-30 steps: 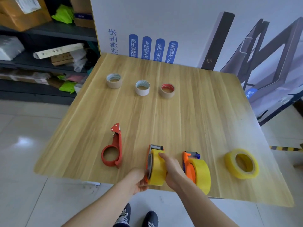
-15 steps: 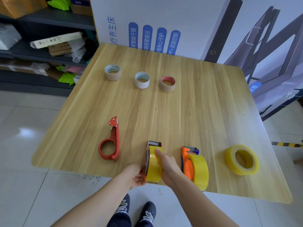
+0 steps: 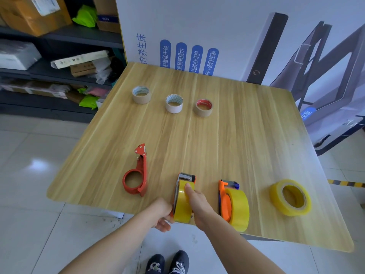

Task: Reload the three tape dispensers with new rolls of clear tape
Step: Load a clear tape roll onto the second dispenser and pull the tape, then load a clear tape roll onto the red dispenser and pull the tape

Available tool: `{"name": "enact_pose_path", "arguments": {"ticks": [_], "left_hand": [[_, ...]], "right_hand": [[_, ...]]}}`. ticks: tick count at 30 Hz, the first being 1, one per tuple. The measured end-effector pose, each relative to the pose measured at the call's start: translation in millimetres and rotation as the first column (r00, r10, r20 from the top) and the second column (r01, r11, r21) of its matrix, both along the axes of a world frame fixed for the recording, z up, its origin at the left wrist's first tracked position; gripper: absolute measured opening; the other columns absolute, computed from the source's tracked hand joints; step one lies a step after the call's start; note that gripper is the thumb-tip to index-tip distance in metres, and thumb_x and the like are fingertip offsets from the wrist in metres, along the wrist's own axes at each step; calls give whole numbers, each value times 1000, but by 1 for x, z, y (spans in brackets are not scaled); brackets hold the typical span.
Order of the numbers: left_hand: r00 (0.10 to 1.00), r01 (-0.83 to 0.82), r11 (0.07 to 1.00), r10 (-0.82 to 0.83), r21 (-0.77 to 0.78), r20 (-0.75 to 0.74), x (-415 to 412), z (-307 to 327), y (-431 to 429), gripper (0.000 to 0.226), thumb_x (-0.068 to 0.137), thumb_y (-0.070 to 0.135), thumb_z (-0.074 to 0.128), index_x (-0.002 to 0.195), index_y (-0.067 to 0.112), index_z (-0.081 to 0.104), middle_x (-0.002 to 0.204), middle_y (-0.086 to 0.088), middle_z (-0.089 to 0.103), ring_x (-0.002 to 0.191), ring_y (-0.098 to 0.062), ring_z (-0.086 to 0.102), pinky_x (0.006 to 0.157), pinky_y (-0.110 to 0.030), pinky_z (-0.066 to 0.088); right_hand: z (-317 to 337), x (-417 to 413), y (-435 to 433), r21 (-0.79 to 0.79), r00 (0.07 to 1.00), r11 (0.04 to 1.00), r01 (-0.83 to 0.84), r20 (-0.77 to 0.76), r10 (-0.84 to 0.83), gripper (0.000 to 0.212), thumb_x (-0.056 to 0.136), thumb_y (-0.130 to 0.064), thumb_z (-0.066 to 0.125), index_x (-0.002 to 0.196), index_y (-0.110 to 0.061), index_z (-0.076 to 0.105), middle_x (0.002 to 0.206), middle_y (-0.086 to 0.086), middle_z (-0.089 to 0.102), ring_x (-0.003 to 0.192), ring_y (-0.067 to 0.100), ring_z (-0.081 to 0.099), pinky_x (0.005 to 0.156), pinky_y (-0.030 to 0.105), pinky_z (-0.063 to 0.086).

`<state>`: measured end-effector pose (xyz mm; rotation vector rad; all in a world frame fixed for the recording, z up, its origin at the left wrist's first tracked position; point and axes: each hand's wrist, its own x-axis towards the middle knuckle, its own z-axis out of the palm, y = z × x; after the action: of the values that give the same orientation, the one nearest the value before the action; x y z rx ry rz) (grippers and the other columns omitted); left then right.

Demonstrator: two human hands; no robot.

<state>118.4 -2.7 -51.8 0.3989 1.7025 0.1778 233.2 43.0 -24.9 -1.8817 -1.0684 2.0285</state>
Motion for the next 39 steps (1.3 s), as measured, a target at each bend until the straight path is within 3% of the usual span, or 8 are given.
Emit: {"name": "enact_pose_path", "arguments": {"ticks": [4,7,10,13,17,22,29,39], "left_hand": [[965,184,979,-163,87,-203,-4,11,7,20,87,11,40,86,6,59,72,-9,61,54,-21,51,51,-25,40],[896,318,935,-244,154,-370,-9,22,11,22,84,12,41,96,7,58,76,-10,62,58,-23,54,49,-24,39],[788,477,864,-338,162,-515,-17,33,20,26,86,16,45,107,13,60,98,-7,66,83,-26,63,63,-28,47],[703,587,783,-368,205,-609,-21,46,32,24,90,23,50,105,13,65,108,-6,67,97,-28,63,75,-30,49],[583,707,670,-371,227,-723,-20,67,46,23,93,29,50,103,16,65,101,-4,67,87,-24,61,66,-30,45],[442,835,500,-360,229,-822,-3,93,67,18,91,13,46,91,10,64,84,-2,59,75,-22,55,61,-30,46],[146,968,245,-334,64,-931,50,119,102,21,90,12,51,107,14,63,110,-8,65,108,-28,58,75,-34,46],[-20,998,46,-346,-39,-938,163,105,157,23,91,13,50,109,15,65,115,-6,64,115,-26,55,88,-35,46]], "right_hand": [[3,0,-5,89,997,994,-58,62,53,75,97,-59,34,152,-11,18,158,10,26,144,30,26,112,42,28],[9,2,-7,181,972,969,-169,196,133,70,97,-58,34,146,-8,29,146,13,43,134,29,40,104,39,36],[23,4,-7,250,910,919,-306,362,204,64,96,-59,33,129,-6,44,126,14,57,118,30,53,99,42,44],[37,9,-2,346,850,845,-407,482,212,54,99,-50,35,126,-4,46,126,17,59,117,33,54,99,46,44],[56,19,11,410,727,713,-569,655,203,45,99,-38,42,132,-7,44,131,15,56,122,33,49,98,41,43],[76,52,26,405,561,585,-703,821,104,49,96,-41,49,136,-13,43,135,8,51,126,27,43,97,35,40],[91,124,40,297,383,625,-722,924,3,42,93,-41,53,127,-16,51,128,8,53,122,27,47,92,36,44],[67,232,71,165,243,651,-741,970,31,31,92,-32,51,119,-17,54,122,8,54,115,27,48,91,37,41]]}}
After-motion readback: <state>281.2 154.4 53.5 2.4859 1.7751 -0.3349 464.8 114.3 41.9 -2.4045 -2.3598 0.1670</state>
